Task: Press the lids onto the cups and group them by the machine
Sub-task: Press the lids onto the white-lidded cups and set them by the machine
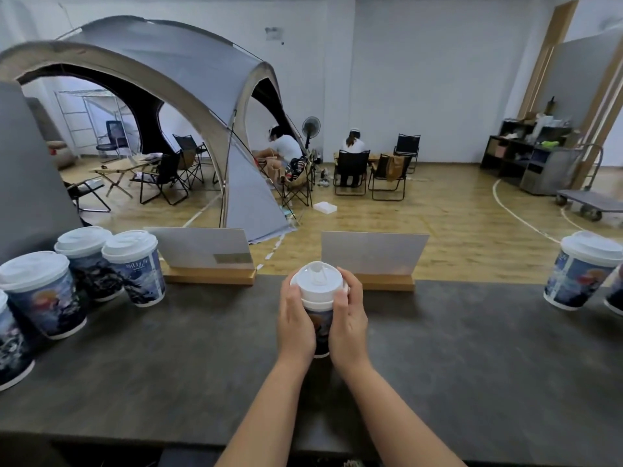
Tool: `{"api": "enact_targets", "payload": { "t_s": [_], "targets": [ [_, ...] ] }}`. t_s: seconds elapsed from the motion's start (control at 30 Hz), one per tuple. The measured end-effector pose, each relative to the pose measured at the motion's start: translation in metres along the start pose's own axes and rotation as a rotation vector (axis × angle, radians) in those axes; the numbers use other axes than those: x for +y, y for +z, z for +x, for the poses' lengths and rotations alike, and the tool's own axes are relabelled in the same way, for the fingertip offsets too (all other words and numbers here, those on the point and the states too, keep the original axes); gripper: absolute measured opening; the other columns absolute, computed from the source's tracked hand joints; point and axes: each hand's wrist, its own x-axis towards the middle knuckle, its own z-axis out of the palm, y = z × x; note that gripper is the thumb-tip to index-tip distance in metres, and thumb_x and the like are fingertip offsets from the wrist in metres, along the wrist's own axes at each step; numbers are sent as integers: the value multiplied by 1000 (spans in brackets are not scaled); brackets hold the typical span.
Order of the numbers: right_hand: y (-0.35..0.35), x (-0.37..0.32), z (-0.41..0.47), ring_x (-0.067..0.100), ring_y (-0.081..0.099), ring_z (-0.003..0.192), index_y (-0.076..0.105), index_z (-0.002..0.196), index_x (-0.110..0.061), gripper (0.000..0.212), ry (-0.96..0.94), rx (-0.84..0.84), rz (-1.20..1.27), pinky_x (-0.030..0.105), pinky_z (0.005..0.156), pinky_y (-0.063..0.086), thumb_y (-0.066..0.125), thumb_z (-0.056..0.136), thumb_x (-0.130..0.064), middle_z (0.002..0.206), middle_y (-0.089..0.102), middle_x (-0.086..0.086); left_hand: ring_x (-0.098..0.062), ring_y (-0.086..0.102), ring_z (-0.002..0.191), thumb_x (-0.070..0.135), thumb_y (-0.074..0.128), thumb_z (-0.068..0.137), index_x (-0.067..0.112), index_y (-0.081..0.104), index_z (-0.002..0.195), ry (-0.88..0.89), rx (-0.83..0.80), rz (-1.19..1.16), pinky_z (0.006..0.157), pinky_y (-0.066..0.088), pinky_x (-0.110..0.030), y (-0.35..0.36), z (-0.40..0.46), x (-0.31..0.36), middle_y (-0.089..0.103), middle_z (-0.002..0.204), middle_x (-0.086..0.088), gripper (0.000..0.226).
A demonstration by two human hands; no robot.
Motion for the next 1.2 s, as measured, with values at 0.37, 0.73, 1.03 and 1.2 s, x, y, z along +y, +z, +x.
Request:
{"api": "enact_targets", "payload": {
  "t_s": [0.37, 0.73, 1.03, 1.2],
  "targets": [
    [4, 15, 11, 6, 64, 93, 44, 111, -44, 30, -14, -46, 29, 29, 78, 53, 36, 83, -52, 101, 65, -21, -1, 66, 89, 25, 32, 89, 21, 61, 107, 160, 49, -87, 70, 51, -17, 7, 6, -1, 70, 96, 16, 34],
    [-18, -4, 11, 11, 63, 95, 49, 104, -45, 25, 20, -108, 34, 45, 85, 51, 37, 84, -53, 97, 65, -17, -17, 66, 99, 30, 35, 88, 24, 63, 107, 121, 82, -161, 78, 53, -35, 22, -6, -1, 69, 103, 0, 34],
    [-93, -13, 27, 16, 64, 97, 61, 102, -25, 31, -26, 155, 98, 34, 80, 51, 32, 93, -29, 101, 67, -1, -12, 65, 100, 24, 32, 91, 15, 63, 110, 165, 8, -134, 82, 52, -27, 101, -47, -6, 68, 107, -2, 37],
    [-103, -33, 19, 0, 65, 92, 58, 110, 9, 43, -17, 37, 129, 21, 84, 52, 33, 97, -23, 115, 58, -2, -15, 66, 97, 23, 33, 89, 18, 65, 102, 153, 33, -151, 80, 53, -30, 114, -52, -13, 70, 101, -1, 35]
  ]
}}
